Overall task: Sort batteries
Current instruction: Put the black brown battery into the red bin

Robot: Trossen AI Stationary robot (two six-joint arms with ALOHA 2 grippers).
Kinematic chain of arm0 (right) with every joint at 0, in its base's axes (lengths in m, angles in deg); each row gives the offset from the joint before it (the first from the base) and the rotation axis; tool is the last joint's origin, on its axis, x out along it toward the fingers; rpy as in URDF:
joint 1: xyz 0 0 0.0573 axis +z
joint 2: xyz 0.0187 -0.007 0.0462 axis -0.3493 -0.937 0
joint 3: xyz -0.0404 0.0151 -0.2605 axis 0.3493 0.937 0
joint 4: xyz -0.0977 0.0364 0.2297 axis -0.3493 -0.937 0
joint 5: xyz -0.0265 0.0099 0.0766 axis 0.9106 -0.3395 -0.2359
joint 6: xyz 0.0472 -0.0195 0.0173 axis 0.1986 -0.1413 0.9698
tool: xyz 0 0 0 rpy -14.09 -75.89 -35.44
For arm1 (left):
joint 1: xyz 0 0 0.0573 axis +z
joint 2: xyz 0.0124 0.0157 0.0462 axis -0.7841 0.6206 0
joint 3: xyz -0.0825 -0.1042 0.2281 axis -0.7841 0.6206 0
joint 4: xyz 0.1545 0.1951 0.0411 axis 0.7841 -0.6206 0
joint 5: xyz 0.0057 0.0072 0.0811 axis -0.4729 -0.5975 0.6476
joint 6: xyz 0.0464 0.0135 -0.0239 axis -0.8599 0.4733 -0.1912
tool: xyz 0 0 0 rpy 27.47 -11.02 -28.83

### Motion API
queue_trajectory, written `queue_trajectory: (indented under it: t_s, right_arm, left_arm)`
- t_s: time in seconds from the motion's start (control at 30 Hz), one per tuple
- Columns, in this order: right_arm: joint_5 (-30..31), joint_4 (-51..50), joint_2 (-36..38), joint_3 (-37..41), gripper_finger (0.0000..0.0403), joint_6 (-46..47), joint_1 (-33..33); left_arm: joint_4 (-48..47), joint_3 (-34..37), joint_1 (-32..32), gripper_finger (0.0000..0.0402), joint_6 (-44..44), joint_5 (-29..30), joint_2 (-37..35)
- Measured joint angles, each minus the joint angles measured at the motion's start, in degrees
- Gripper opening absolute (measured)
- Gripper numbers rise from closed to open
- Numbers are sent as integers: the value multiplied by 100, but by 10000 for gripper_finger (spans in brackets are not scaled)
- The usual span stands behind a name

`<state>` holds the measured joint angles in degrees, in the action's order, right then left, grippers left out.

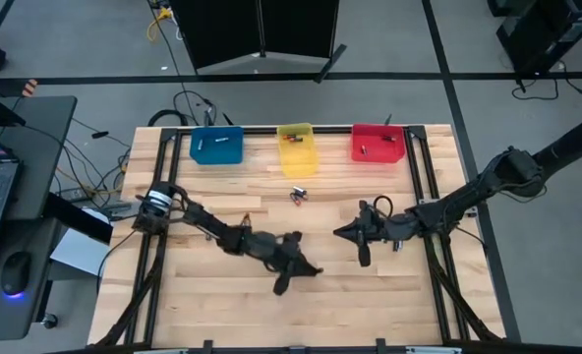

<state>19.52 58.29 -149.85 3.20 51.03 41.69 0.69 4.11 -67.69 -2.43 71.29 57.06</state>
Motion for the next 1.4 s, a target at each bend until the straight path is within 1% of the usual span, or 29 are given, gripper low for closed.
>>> queue_trajectory:
  t_s: [0.07, 0.17, 0.33, 0.57, 0.63, 0.77, 1.1, 1.27, 1.4]
  right_arm:
    - [0, 317, 0, 0, 23, -29, 31]
    - [0, 787, 0, 0, 36, -117, 57]
    - [0, 1481, 0, 0, 63, -266, 58]
    - [2, 2259, 0, -2, 121, -536, 58]
    - [0, 2424, 0, -1, 137, -635, 58]
    - [0, 2525, 0, -2, 158, -715, 56]
    - [-4, 2694, 0, -7, 158, -718, 34]
    - [-30, 2697, 0, -7, 147, -758, 34]
    - [-46, 2717, 0, -7, 126, -773, 34]
  left_arm:
    - [737, 160, 100, 45, 210, -28, 6]
    - [1469, 198, 227, 45, 375, -11, -3]
    - [2005, 125, 386, 45, 394, 324, -7]
    - [3003, 106, 707, 45, 367, 430, -11]
    - [3134, 106, 781, 45, 327, 435, -17]
    - [3070, 24, 861, 45, 369, 447, -17]
    - [1951, -634, 883, 45, 112, 281, -22]
    - [1909, -766, 899, 45, 17, 278, -24]
    - [1814, -775, 903, 45, -18, 281, -24]
